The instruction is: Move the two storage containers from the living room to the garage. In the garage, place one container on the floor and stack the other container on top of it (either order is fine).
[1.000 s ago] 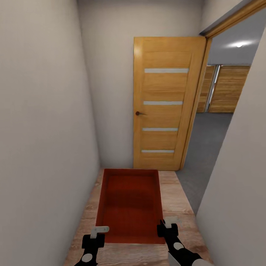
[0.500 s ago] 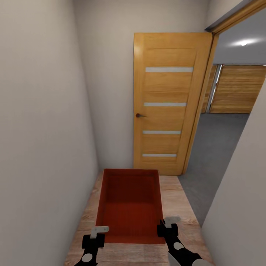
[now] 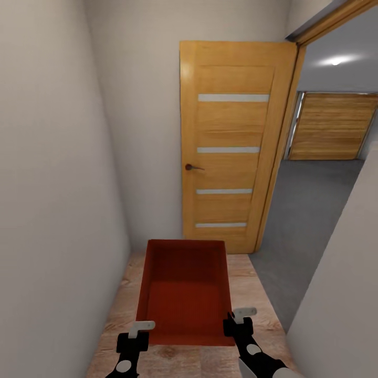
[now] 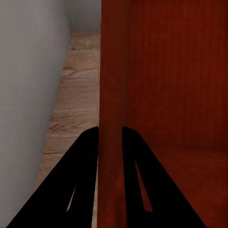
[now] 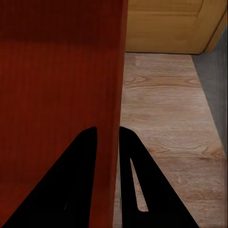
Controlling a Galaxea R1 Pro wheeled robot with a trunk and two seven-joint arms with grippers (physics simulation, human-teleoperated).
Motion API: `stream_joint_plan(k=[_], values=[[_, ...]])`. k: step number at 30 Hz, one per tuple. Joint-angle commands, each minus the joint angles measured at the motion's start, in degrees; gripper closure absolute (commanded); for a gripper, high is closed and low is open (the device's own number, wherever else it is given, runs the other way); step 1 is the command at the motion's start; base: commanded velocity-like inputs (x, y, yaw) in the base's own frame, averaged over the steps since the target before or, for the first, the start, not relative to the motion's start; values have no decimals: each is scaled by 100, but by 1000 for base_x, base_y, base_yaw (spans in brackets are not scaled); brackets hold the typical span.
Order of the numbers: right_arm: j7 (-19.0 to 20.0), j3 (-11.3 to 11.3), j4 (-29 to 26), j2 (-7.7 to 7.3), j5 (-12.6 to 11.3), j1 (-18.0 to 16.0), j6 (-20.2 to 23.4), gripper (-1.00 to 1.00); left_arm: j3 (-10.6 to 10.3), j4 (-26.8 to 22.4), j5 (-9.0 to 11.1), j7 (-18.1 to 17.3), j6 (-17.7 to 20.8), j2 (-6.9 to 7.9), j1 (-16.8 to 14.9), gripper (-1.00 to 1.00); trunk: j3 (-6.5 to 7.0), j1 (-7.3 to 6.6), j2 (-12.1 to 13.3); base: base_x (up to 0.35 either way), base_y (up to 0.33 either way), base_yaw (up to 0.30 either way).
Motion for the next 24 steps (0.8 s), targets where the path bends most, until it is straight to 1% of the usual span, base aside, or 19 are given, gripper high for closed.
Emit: stream_joint_plan(k=[1, 14, 24], values=[[-240, -260, 92, -1, -156, -4, -6, 100, 172, -77, 298, 164, -347, 2, -7, 100, -8, 2, -5, 58, 12, -273], [-240, -260, 92, -1, -156, -4, -6, 100, 185, -68, 329, 182, -349, -12, -7, 100, -8, 2, -5, 18, 6, -279], [-240, -260, 92, -1, -149, -4, -6, 100, 189, -65, 333, 173, -320, 0, -7, 100, -8, 2, -5, 221, 167, -280]])
